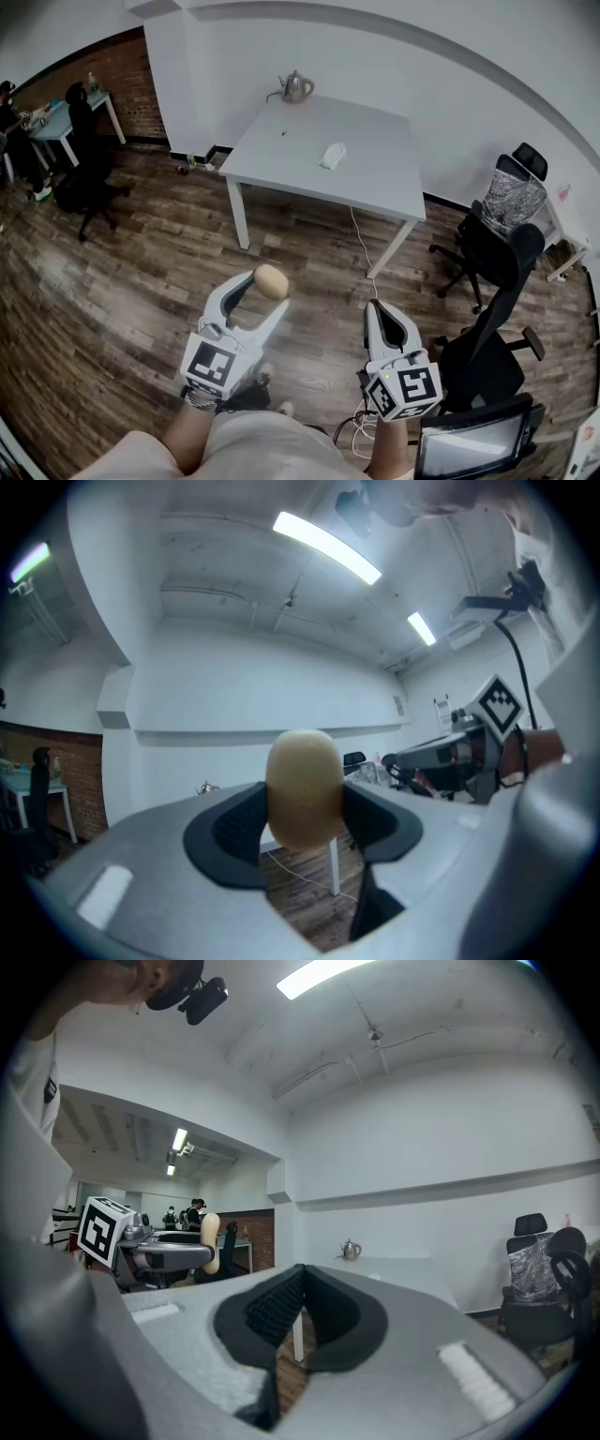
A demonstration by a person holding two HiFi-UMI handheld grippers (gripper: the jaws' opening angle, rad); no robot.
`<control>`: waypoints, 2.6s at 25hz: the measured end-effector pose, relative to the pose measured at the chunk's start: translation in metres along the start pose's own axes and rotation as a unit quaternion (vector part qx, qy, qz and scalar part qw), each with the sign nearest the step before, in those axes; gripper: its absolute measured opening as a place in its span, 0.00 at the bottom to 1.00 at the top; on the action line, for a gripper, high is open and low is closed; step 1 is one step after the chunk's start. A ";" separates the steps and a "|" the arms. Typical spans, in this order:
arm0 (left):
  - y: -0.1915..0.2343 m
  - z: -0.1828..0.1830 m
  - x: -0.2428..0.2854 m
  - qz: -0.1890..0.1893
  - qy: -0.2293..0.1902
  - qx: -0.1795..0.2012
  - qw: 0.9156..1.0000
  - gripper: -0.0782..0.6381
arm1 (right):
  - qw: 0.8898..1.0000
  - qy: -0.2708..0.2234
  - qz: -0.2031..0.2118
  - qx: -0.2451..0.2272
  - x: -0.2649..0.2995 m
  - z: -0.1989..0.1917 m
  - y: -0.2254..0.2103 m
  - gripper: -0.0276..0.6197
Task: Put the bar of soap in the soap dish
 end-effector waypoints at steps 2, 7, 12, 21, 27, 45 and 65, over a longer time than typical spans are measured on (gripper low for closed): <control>0.002 0.001 0.003 0.000 -0.005 -0.004 1.000 0.48 | 1.000 0.002 -0.003 0.000 0.003 -0.001 -0.002 0.05; 0.013 -0.008 0.014 -0.004 0.003 -0.005 1.000 0.48 | 1.000 0.007 -0.010 0.003 0.014 -0.003 -0.008 0.05; 0.027 -0.019 0.028 -0.012 0.011 0.002 1.000 0.48 | 1.000 0.011 -0.013 0.002 0.031 -0.003 -0.014 0.05; 0.054 -0.024 0.057 -0.019 0.000 -0.005 1.000 0.48 | 1.000 0.013 -0.025 -0.002 0.065 0.000 -0.026 0.05; 0.070 -0.026 0.074 -0.033 -0.001 -0.008 0.999 0.48 | 0.999 0.020 -0.036 -0.001 0.081 -0.001 -0.031 0.05; 0.111 -0.040 0.089 -0.059 0.005 -0.015 0.998 0.48 | 0.998 0.017 -0.054 0.006 0.121 -0.006 -0.011 0.05; 0.127 -0.047 0.101 -0.068 0.014 -0.017 0.997 0.48 | 0.997 0.021 -0.068 0.014 0.137 -0.012 -0.015 0.05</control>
Point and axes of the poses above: the fingertips, and each gripper's own axes: x forward along the fingers, y to its left, z out of its top, the point moved 4 cm from there along -x, backward along the fingers, and after that the axes turned 4 degrees about -y, right-handed, at the moved point
